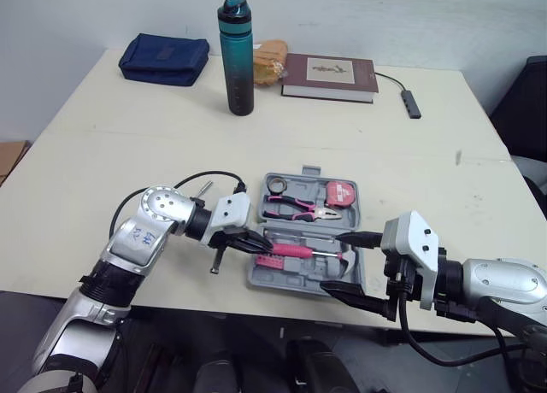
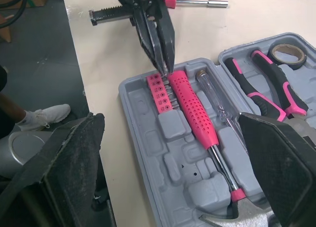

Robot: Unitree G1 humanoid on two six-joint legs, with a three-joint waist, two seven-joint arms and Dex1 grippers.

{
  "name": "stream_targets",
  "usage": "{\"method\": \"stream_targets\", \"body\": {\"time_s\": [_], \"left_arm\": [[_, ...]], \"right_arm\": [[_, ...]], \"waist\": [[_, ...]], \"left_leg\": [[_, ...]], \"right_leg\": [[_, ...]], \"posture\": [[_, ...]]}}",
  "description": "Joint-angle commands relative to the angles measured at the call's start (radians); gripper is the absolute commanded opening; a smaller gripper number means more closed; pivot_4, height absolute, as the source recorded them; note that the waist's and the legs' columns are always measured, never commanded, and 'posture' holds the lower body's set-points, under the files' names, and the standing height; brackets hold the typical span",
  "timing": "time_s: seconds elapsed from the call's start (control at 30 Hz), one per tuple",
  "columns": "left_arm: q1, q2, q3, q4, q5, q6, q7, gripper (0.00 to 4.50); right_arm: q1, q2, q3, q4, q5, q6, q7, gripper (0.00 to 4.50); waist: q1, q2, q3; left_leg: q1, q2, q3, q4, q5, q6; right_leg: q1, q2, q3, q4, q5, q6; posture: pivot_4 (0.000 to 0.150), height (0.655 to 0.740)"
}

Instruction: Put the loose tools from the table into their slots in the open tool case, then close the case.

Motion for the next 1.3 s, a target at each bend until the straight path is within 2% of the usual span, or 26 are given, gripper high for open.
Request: {"method": "stream_targets", "body": {"time_s": [0.03,0.2,0.27,0.33,0.37,0.43,0.57,0.73,0.83,0.97,1.07,1.1,1.2,1.3], "left_arm": [[0.013,0.016,-0.037,0.005,0.064,-0.062,0.002,0.11],[0.024,0.047,-0.119,0.053,0.209,-0.164,0.026,0.11],[0.031,0.064,-0.160,0.059,0.289,-0.158,0.057,0.11],[0.037,0.058,-0.179,0.062,0.315,-0.150,0.077,0.11],[0.038,0.055,-0.183,0.062,0.317,-0.150,0.077,0.11],[0.039,0.042,-0.184,0.051,0.303,-0.119,0.077,0.11],[0.026,0.020,-0.167,0.045,0.272,-0.073,0.085,0.11],[0.043,-0.013,-0.059,0.028,0.112,-0.004,0.051,0.11],[0.059,-0.007,0.073,-0.002,-0.043,0.107,0.038,0.89],[0.099,0.042,0.286,0.007,-0.190,0.212,0.074,2.65],[0.158,0.065,0.469,0.072,-0.217,0.175,0.176,4.11],[0.179,0.079,0.530,0.111,-0.223,0.161,0.202,4.43],[0.228,0.123,0.644,0.183,-0.259,0.182,0.220,4.43],[0.278,0.211,0.729,0.306,-0.231,0.137,0.224,4.43]], "right_arm": [[-0.011,0.006,-0.012,-0.011,-0.023,-0.022,-0.008,4.50],[-0.007,0.009,-0.012,-0.008,-0.039,-0.022,-0.005,4.50],[-0.005,0.011,-0.012,-0.011,-0.041,-0.021,-0.006,4.50],[-0.001,0.014,-0.014,-0.016,-0.041,-0.018,-0.011,4.50],[0.001,0.015,-0.017,-0.017,-0.040,-0.016,-0.013,4.50],[0.007,0.015,-0.025,-0.022,-0.037,-0.013,-0.015,4.50],[0.026,0.010,-0.043,-0.029,-0.032,-0.012,-0.015,4.50],[0.045,0.013,-0.058,-0.027,-0.042,-0.017,-0.018,4.50],[0.082,0.016,-0.100,-0.023,-0.055,-0.023,-0.024,4.50],[0.197,0.049,-0.266,-0.029,-0.022,-0.023,-0.022,4.50],[0.348,0.096,-0.442,-0.028,-0.039,-0.033,0.005,4.50],[0.409,0.115,-0.513,-0.021,-0.050,-0.041,0.026,4.50],[0.539,0.161,-0.668,0.005,-0.059,-0.059,0.074,4.50],[0.661,0.221,-0.793,0.048,-0.100,-0.096,0.121,4.50]], "waist": [[0.000,0.000,0.000],[0.001,0.000,-0.001],[-0.001,0.000,-0.002],[-0.001,0.004,-0.009],[-0.001,0.005,-0.009],[-0.003,0.005,-0.011],[-0.002,0.005,-0.011],[0.000,0.004,-0.011],[-0.003,0.004,-0.009],[-0.004,0.003,-0.008],[-0.002,0.003,-0.008],[-0.001,0.003,-0.008],[-0.001,0.003,-0.007],[-0.001,0.001,-0.007]], "left_leg": [[0.000,0.000,0.000,0.000,0.000,0.000],[0.001,0.000,0.000,0.000,0.000,0.000],[0.002,0.000,0.000,0.000,0.000,0.000],[0.003,0.000,0.000,0.000,0.000,0.000],[0.005,0.000,0.000,-0.001,0.000,0.000],[0.019,0.000,0.000,-0.004,-0.001,0.002],[0.032,0.000,-0.002,-0.007,-0.005,0.008],[0.032,0.000,-0.002,-0.008,-0.006,0.008],[0.028,0.000,-0.003,-0.008,-0.006,0.008],[0.018,0.001,-0.004,-0.006,-0.002,0.001],[0.015,0.001,-0.004,-0.006,-0.002,0.000],[0.015,0.001,-0.004,-0.007,-0.002,0.000],[0.015,0.001,-0.004,-0.007,-0.003,0.000],[0.015,0.001,-0.003,-0.007,-0.004,0.001]], "right_leg": [[0.000,0.000,0.000,0.000,0.000,0.000],[0.001,0.000,0.000,0.000,0.000,0.000],[0.001,0.000,0.000,0.000,0.000,0.000],[0.003,0.000,0.000,0.000,0.000,0.000],[0.005,0.000,0.000,-0.001,0.000,0.000],[0.019,0.000,0.000,-0.005,-0.001,-0.001],[0.033,0.000,0.000,-0.008,-0.001,-0.002],[0.033,-0.001,0.000,-0.009,-0.001,-0.001],[0.030,-0.001,-0.001,-0.009,-0.001,-0.001],[0.020,0.000,-0.002,-0.006,-0.001,-0.001],[0.016,0.000,-0.002,-0.006,-0.001,-0.001],[0.016,0.000,-0.002,-0.006,-0.002,-0.001],[0.016,0.000,-0.002,-0.007,-0.002,0.000],[0.017,-0.001,-0.003,-0.008,-0.002,0.000]], "posture": [[0.150,0.7377],[0.150,0.7377],[0.150,0.7377],[0.150,0.7377],[0.150,0.7377],[0.150,0.7377],[0.150,0.7377],[0.150,0.7377],[0.150,0.7377],[0.150,0.7377],[0.150,0.7377],[0.150,0.7377],[0.150,0.7377],[0.150,0.7377]]}}
